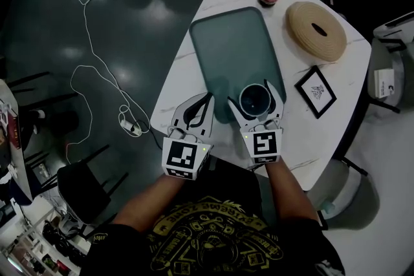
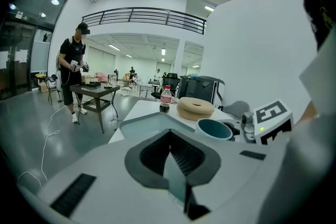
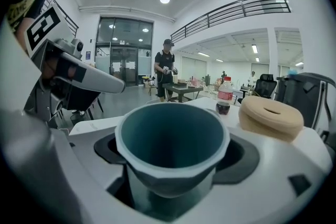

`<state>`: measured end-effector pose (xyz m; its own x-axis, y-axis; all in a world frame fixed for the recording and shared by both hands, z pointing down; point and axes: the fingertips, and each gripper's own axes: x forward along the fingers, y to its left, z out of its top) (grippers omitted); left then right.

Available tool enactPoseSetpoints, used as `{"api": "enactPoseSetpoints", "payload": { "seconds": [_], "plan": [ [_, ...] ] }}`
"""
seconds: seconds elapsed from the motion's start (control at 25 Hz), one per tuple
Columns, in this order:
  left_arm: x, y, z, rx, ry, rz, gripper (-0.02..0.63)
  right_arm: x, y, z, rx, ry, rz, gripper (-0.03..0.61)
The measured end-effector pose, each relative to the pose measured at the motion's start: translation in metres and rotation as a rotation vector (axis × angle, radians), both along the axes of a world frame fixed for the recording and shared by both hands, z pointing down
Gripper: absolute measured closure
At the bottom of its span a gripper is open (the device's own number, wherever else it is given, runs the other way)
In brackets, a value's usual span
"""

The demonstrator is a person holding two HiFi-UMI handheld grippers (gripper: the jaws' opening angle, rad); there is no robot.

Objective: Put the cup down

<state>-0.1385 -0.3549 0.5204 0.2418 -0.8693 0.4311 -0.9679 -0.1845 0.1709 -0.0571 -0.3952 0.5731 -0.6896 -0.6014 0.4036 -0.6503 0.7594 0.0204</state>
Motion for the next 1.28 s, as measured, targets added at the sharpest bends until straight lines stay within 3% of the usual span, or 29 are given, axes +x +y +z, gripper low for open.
{"api": "enactPoseSetpoints", "payload": {
  "seconds": [0.4, 1.0, 1.28],
  "plan": [
    [0.005, 0.009, -0.017, 0.045, 0.004, 0.013, 0.603, 0.015, 0.011, 0.009, -0.059, 0.011, 0.029, 0.124],
    [0.012, 0.050, -0.051, 0.124, 0.017, 0.024, 0.603, 0.055, 0.048, -0.045, -0.001, -0.010, 0.191, 0.126],
    [0.009, 0.075, -0.071, 0.170, 0.011, 0.036, 0.603, 0.053, 0.094, -0.066, 0.006, -0.011, 0.169, 0.129]
  ]
}}
